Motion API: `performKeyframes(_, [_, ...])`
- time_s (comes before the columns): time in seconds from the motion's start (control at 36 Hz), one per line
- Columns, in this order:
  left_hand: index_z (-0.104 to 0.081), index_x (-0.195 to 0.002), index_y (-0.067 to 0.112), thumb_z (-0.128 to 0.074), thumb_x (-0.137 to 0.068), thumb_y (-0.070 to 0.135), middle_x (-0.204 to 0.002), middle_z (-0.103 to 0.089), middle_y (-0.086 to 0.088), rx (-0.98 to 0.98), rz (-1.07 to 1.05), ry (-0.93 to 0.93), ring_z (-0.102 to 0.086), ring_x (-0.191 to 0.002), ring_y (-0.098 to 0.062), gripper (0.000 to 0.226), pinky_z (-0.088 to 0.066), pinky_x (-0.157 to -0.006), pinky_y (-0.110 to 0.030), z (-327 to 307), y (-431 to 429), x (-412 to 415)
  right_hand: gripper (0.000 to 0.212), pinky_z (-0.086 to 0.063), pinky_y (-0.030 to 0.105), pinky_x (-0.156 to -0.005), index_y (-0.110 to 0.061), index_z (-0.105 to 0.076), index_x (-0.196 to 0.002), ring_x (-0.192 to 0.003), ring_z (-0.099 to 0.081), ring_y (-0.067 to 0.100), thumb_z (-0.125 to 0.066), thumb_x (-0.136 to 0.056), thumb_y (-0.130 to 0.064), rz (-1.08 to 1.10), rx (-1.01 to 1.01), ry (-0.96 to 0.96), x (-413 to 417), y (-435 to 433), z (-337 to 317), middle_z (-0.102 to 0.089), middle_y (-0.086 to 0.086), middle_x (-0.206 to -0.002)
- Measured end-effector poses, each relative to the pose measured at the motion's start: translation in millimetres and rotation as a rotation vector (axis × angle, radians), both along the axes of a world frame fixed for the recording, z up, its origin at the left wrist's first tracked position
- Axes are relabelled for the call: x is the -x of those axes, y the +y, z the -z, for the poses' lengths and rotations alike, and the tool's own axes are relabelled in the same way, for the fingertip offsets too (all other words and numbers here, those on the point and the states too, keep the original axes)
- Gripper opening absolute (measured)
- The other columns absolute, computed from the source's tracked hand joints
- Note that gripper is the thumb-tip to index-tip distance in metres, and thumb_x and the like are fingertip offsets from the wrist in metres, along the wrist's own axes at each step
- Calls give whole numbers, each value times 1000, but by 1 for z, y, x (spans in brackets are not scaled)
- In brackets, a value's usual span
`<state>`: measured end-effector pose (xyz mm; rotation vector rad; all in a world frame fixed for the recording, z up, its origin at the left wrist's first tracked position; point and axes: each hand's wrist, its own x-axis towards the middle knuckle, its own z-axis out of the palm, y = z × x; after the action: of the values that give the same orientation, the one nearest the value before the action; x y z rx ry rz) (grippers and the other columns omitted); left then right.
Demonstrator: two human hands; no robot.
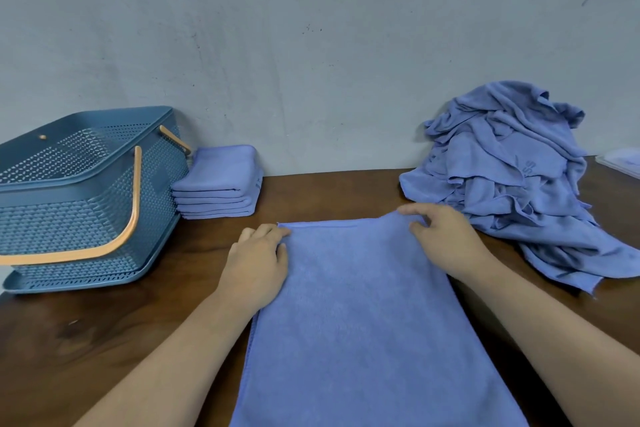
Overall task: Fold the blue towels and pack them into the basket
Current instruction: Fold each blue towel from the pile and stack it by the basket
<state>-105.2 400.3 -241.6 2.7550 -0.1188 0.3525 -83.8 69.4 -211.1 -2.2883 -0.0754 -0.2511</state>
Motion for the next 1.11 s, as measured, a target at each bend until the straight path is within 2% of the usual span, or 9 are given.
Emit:
performKeyframes(0.06, [-58, -147, 30, -44, -109, 28, -147, -54, 12, 0, 0, 3, -48, -121, -19, 40, -41, -101, -34, 0, 0, 0, 41, -41, 12, -65, -27, -70, -134, -73, -61, -4, -50, -104, -8, 37, 46, -62, -5, 2, -2, -73, -11, -116])
performKeyframes(0.14, [-57, -149, 29, -43, -110, 29, -148, -54, 12, -8, 12, 7, -48, -122, -19, 42, -42, -102, -35, 1, 0, 0, 42, -50, 29, -89, -30, -66, -140, -117, -65, 10, -46, -106, -15, 43, 254, -62, -8, 3, 14, -62, -12, -146])
performKeyframes(0.19, [-56, -150, 29, -43, -109, 29, -149, -54, 12, 2, 19, 12, -48, -123, -19, 42, -42, -103, -34, 1, 1, 0, 42, -50, 33, -93, -32, -64, -142, -127, -61, 16, -42, -109, -21, 42, 381, -32, -7, 6, 25, -54, -16, -154])
performKeyframes(0.33, [-46, -158, 23, -48, -110, 28, -163, -43, 5, 194, 42, -45, -41, -142, -22, 49, -31, -116, -31, -9, 2, 1, 40, -51, 35, -89, -31, -63, -142, -120, -64, 17, -40, -110, -25, 50, 438, -39, -10, 10, 28, -51, -18, -154])
performKeyframes(0.5, [-31, -164, 35, -31, -111, 46, -170, -30, 16, -60, -4, 121, -25, -154, -13, 54, -19, -124, -40, -7, -2, -2, 40, -53, 38, -94, -28, -64, -142, -123, -64, 19, -40, -110, -24, 44, 452, -54, -12, 8, 30, -52, -15, -155])
performKeyframes(0.64, [-27, -166, 36, -27, -112, 48, -172, -26, 14, -93, -13, 162, -21, -158, -15, 56, -16, -127, -41, -7, -1, -3, 43, -52, 42, -101, -30, -63, -146, -130, -61, 23, -44, -108, -20, 52, 434, -70, -11, 5, 29, -56, -8, -153])
performKeyframes(0.78, [-26, -166, 35, -26, -111, 49, -172, -27, 13, -129, -13, 179, -23, -157, -15, 57, -19, -126, -42, -11, -1, -4, 37, -56, 42, -91, -32, -67, -137, -114, -67, 27, -43, -109, -27, 123, 489, -45, -15, -2, 28, -64, -4, -141])
performKeyframes(0.94, [-24, -167, 37, -32, -110, 50, -173, -23, 14, -117, -11, 196, -23, -157, -17, 59, -24, -123, -48, -22, -5, -7, 40, -54, 42, -92, -35, -60, -145, -118, -65, 27, -39, -112, -32, 101, 500, -22, -16, -2, 29, -55, -8, -150])
performKeyframes(1.11, [-17, -167, 44, -22, -110, 58, -175, -16, 13, -109, -20, 257, -12, -161, -18, 59, -13, -128, -50, -15, 1, -12, 36, -54, 43, -88, -37, -61, -141, -114, -65, 26, -41, -111, -38, 84, 445, -42, -13, -6, 26, -56, -8, -147])
